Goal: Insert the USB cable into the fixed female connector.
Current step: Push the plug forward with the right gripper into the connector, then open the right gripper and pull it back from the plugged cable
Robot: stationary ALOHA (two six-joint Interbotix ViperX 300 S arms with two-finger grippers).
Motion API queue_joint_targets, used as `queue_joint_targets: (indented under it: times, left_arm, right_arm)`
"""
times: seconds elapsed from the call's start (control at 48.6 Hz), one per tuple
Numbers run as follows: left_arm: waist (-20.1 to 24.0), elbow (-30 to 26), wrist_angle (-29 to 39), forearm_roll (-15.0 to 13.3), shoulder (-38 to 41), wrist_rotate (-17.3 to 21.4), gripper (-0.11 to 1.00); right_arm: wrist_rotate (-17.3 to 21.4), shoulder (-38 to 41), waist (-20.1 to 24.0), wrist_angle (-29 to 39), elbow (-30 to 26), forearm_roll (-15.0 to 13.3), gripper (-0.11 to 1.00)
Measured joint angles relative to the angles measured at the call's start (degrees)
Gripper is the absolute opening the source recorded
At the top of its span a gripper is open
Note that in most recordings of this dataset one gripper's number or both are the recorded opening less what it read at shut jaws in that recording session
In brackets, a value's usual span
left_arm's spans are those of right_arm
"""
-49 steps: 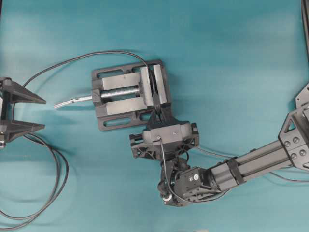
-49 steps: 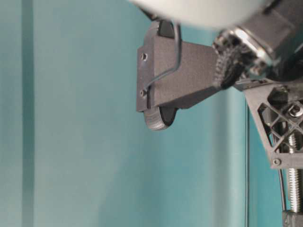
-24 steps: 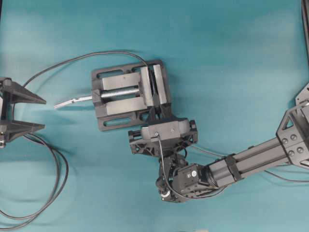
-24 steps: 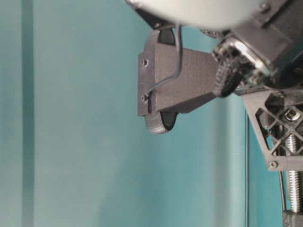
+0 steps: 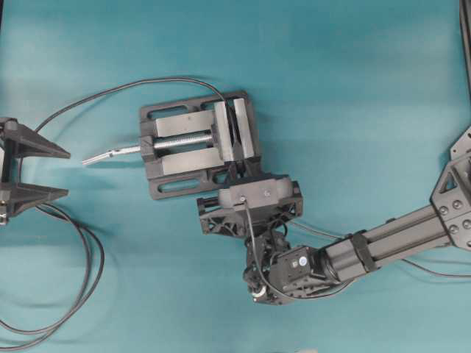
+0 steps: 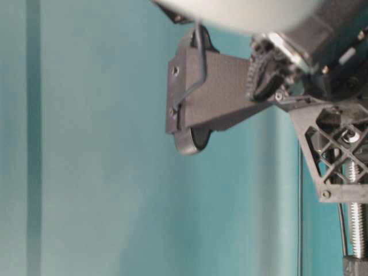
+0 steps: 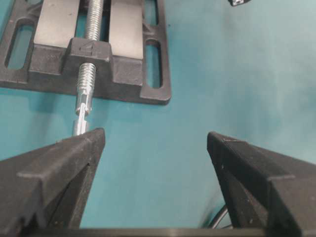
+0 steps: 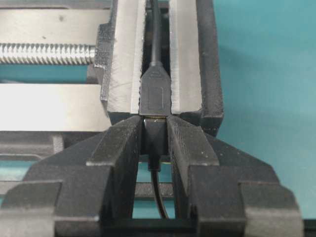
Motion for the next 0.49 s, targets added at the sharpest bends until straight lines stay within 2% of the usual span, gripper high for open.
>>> queue_joint_targets:
  times: [0.185, 0.494]
  left_arm:
    - [0.09, 0.0, 0.0, 0.0, 0.0, 0.0, 0.97]
    - [0.0, 0.0, 0.0, 0.0, 0.0, 0.09, 0.97]
  right_arm:
    - [1.05, -0.26, 0.0, 1.23, 0.44, -0.18, 0.2]
    - [-0.97, -0.53, 0.0, 5.54, 0.97, -0.53, 0.2]
